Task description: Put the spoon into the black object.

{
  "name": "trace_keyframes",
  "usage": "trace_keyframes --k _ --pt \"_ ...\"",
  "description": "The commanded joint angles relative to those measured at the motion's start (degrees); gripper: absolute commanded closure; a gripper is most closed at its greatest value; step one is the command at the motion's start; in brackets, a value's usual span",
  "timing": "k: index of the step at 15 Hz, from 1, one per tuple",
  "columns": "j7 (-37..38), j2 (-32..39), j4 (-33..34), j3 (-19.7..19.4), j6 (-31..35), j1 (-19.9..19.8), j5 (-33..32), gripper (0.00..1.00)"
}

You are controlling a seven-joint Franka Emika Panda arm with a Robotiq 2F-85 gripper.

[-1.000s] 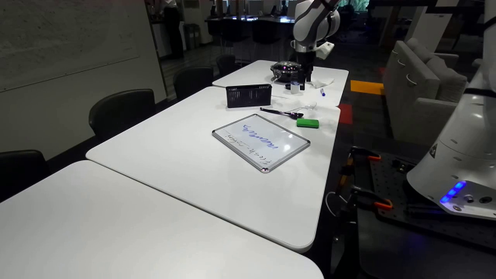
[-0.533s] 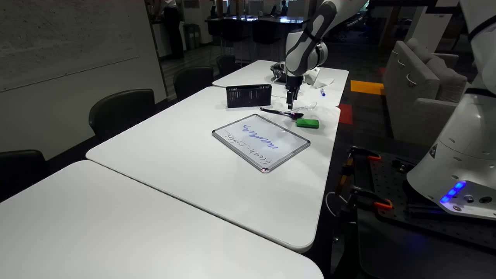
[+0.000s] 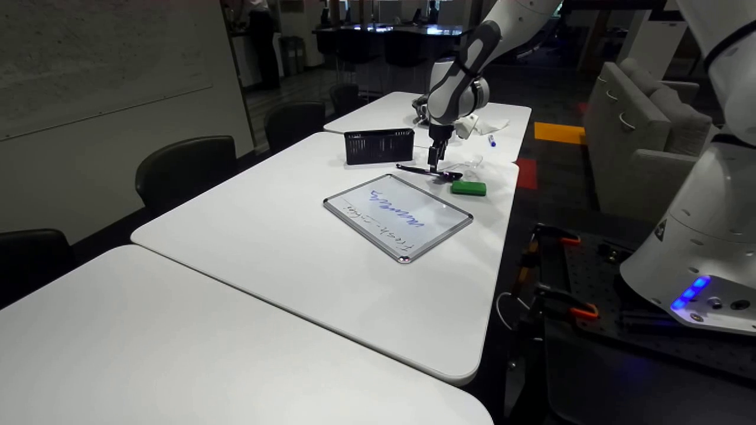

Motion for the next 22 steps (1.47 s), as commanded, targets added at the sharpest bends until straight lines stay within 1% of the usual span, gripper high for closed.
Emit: trace_keyframes --k 1,2,4,8,11,12,13,14,15,19,22 --pt "-1.18 2.11 3.22 1.33 -0.75 -1.08 0.57 0.25" --pt "-1.14 2.47 3.62 1.44 -0.86 -1.13 0.54 0.28" --pt "-1.07 3.27 4.48 1.52 -1.06 -1.13 0.42 0.41" --pt "-0.71 4.63 5.70 1.26 -1.12 -0.82 0.10 0.75" --pt "-0.41 5.50 6.49 0.98 -1.27 -0.41 -0.25 0.97" --pt "-0.37 5.71 6.73 0.90 -1.33 -0.28 -0.40 1.00" --pt "-0.24 5.81 6.93 0.76 -1.42 -0.08 -0.53 1.00" --pt "-0.36 5.46 6.50 0.75 -1.31 0.02 -0.69 0.96" --pt "-0.24 4.06 4.95 0.60 -1.08 0.31 -0.90 0.96" --pt "0.06 -3.99 -3.24 0.23 0.28 1.31 -1.23 0.96" --pt "2.10 -10.02 -7.33 -1.88 0.55 3.72 -2.08 0.96"
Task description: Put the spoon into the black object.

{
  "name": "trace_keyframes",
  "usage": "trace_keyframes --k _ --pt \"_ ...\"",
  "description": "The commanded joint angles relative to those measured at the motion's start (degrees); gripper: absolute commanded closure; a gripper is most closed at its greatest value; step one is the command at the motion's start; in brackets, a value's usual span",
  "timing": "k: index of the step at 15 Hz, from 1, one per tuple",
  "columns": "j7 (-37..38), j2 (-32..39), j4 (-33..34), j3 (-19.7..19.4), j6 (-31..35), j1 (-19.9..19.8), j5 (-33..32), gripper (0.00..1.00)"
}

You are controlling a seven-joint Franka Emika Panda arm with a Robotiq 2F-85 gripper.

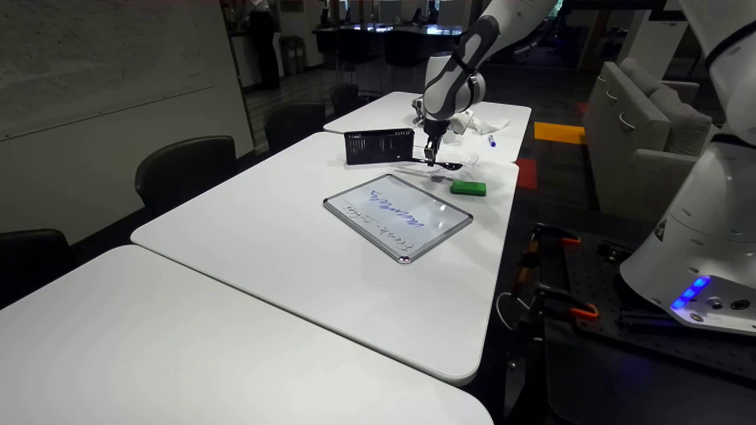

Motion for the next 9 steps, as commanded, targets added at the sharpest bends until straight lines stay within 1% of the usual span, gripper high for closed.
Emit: trace_keyframes --k 1,3,5,6,8,9 --pt "2.81 -10.77 -8.77 -3.48 0.16 4.08 -2.46 0.96" --pt "5.58 -14.83 -10.59 -7.24 -0.35 8.14 -5.69 0.96" --pt "11.45 -18.42 -11.83 -13.18 -1.56 14.49 -13.18 0.96" --pt "15.21 -19.74 -12.04 -16.28 -1.77 17.73 -17.80 0.96" --pt "21.89 -22.37 -11.85 -21.49 -4.39 23.89 -28.60 0.96" --pt "24.04 -23.84 -11.62 -23.68 -6.96 27.06 -33.91 0.96"
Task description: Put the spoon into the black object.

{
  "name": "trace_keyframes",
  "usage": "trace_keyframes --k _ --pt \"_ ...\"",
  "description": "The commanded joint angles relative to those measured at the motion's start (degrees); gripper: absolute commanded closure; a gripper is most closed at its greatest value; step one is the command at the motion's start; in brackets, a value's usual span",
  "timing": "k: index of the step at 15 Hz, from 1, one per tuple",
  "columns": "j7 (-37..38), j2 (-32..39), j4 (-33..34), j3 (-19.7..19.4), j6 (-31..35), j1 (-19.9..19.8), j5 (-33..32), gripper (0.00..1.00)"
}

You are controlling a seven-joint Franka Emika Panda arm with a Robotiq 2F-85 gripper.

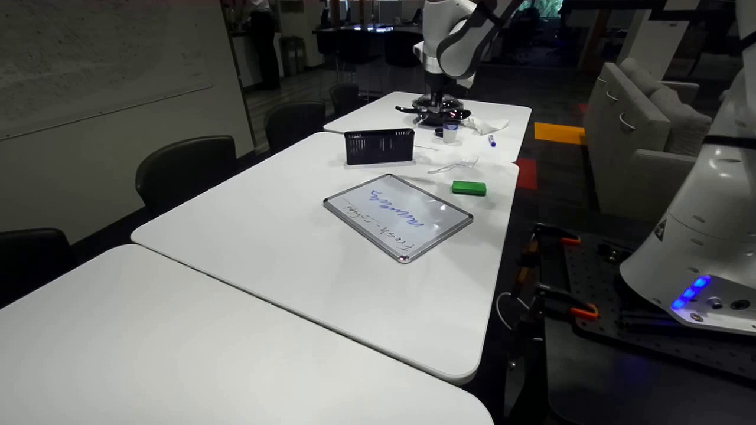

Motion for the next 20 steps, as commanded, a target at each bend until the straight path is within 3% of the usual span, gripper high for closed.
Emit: trace_keyframes --k 1,4,5,9,10,13,20 --pt "8.18 -6.51 -1.29 -5.36 -8.09 8.52 -16.00 0.96" --pt "10.70 -8.69 0.38 -2.35 -17.69 8.99 -28.31 0.96" --pt "9.21 -7.28 0.60 0.45 -13.97 4.97 -23.99 0.85" --pt "10.12 -8.53 0.65 1.39 -16.94 5.37 -27.96 0.85" --pt "10.12 -8.52 0.65 1.38 -16.95 5.33 -28.01 0.96" --pt "-4.33 -8.30 3.22 5.31 -23.63 2.98 -23.23 0.96" --pt "-23.04 -3.36 15.27 9.96 -41.84 2.71 -28.00 0.96"
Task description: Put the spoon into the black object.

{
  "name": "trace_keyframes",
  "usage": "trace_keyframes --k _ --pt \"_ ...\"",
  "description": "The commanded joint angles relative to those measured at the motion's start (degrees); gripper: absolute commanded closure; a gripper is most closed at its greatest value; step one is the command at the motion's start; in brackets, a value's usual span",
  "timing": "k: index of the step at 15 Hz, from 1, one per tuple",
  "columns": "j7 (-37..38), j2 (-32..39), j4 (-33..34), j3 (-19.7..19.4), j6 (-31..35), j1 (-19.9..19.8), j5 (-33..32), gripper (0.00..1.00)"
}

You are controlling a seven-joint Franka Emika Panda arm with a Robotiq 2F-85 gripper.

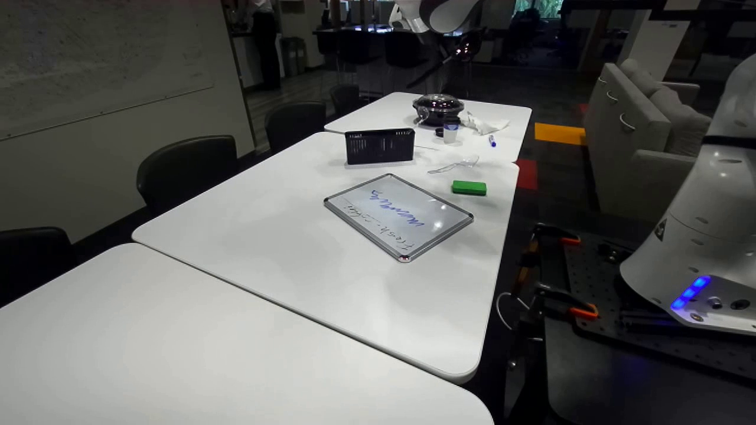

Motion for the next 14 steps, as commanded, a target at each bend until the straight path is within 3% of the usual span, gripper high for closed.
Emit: trace_keyframes --k 1,5,6,10,11,14 --pt "-8.10 5.50 7.56 1.87 -6.96 -0.91 -3.52 0.96" --pt "-13.17 11.98 12.36 1.15 -7.12 -1.71 -11.64 0.96" --pt "-10.86 7.96 8.08 2.60 -5.78 -2.21 -8.78 0.85" --pt "-11.32 11.88 10.96 2.46 -5.80 -3.05 -11.59 0.85" --pt "-11.59 11.92 11.19 2.45 -5.80 -3.09 -11.58 0.96" --pt "-12.46 14.99 12.35 2.05 1.62 -3.31 -21.17 0.96"
